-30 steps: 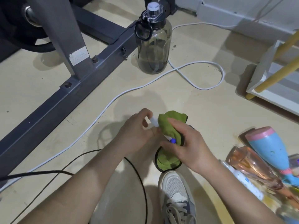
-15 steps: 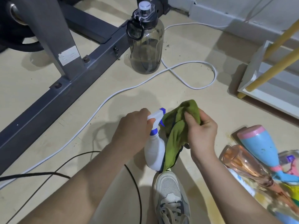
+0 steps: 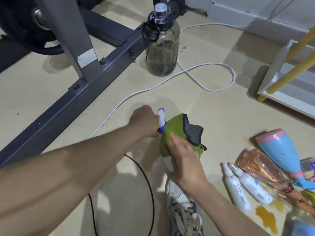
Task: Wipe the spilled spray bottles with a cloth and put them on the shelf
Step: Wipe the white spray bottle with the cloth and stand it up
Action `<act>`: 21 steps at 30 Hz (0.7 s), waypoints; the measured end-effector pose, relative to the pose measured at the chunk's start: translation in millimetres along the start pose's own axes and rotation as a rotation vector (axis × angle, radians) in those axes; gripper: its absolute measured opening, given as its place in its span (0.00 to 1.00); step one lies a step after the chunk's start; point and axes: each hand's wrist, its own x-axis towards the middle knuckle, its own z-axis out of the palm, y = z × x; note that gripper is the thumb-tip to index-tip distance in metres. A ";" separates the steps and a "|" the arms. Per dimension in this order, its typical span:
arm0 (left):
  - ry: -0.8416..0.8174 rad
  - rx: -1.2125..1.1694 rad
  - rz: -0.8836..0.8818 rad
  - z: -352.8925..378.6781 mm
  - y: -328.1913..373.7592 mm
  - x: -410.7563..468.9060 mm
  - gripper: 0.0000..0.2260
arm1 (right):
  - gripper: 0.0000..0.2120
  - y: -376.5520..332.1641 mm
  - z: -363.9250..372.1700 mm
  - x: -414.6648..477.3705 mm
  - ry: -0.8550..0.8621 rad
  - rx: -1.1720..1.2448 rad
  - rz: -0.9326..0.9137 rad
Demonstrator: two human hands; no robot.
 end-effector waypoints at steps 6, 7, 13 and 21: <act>0.042 -0.046 0.035 -26.0 2.5 -8.7 0.05 | 0.18 21.7 -32.4 11.1 0.156 0.466 0.417; 0.023 -0.065 0.036 -27.9 -0.7 -11.6 0.04 | 0.18 12.7 -43.9 18.4 0.214 0.620 0.448; 0.080 -0.026 0.204 -3.9 -5.2 -35.0 0.05 | 0.22 -60.7 -97.2 54.0 0.289 0.380 0.011; 0.280 -0.310 0.203 41.5 -12.3 -46.1 0.09 | 0.33 -32.5 -95.8 47.8 0.126 -0.189 -0.007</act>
